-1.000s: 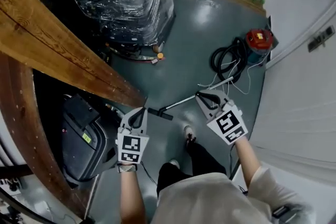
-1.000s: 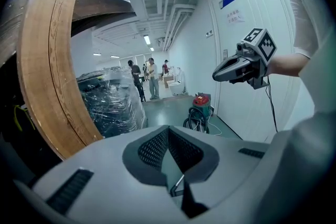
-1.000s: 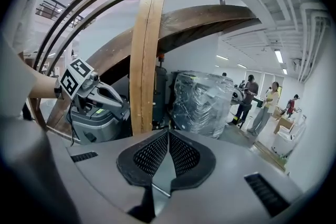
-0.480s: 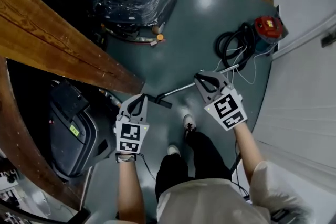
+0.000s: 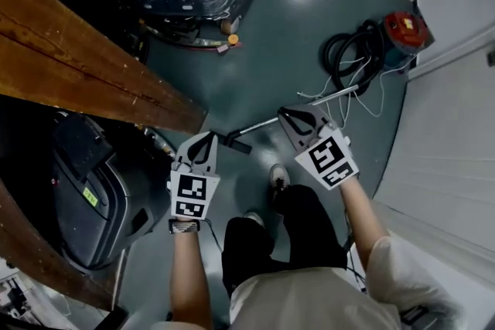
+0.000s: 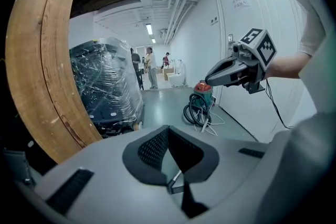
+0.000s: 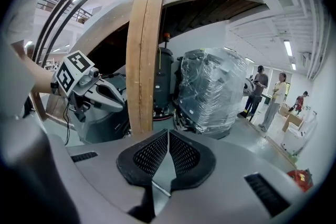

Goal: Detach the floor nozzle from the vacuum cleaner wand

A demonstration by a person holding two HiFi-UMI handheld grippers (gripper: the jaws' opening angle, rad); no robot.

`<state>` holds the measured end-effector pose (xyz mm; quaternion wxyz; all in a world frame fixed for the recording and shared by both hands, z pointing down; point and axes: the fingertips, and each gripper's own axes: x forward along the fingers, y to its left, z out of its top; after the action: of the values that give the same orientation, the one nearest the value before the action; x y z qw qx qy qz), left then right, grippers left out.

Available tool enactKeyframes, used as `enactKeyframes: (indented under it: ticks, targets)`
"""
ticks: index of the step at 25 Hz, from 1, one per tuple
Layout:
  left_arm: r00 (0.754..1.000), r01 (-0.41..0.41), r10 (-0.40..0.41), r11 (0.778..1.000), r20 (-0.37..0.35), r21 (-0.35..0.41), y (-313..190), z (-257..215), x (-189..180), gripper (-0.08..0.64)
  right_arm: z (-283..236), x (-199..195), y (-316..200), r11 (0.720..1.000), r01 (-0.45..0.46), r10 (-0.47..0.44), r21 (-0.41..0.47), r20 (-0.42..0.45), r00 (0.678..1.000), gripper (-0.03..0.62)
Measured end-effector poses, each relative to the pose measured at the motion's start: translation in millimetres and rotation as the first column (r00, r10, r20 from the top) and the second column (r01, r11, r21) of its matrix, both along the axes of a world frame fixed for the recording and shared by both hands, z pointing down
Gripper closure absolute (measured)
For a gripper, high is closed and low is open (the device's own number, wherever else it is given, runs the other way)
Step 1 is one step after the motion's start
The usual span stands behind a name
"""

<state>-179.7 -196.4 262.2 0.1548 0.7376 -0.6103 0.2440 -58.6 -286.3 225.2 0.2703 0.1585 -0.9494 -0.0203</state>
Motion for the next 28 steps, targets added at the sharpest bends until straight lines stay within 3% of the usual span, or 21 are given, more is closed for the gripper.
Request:
enactKeyframes:
  ticks: [13, 20, 28]
  targets:
    - [1.000, 0.017, -0.017, 0.999, 0.005, -0.043, -22.4, 100.3, -9.3, 0.561, 102.6, -7.9, -34.1, 1.000, -0.007, 0.006, -0.022, -0.055, 0.998, 0.561]
    - [1.000, 0.015, -0.015, 0.999, 0.006, -0.052, -34.8, 149.2, -14.0, 0.561, 155.5, -19.1, -35.9, 0.994, 0.082, -0.086, -0.067, -0.046, 0.995, 0.560]
    - [0.998, 0.031, -0.029, 0.999, 0.047, -0.037, -41.6, 226.9, -45.3, 0.561, 221.3, -32.1, -56.2, 0.992, 0.113, -0.113, -0.056, -0.004, 0.994, 0.560]
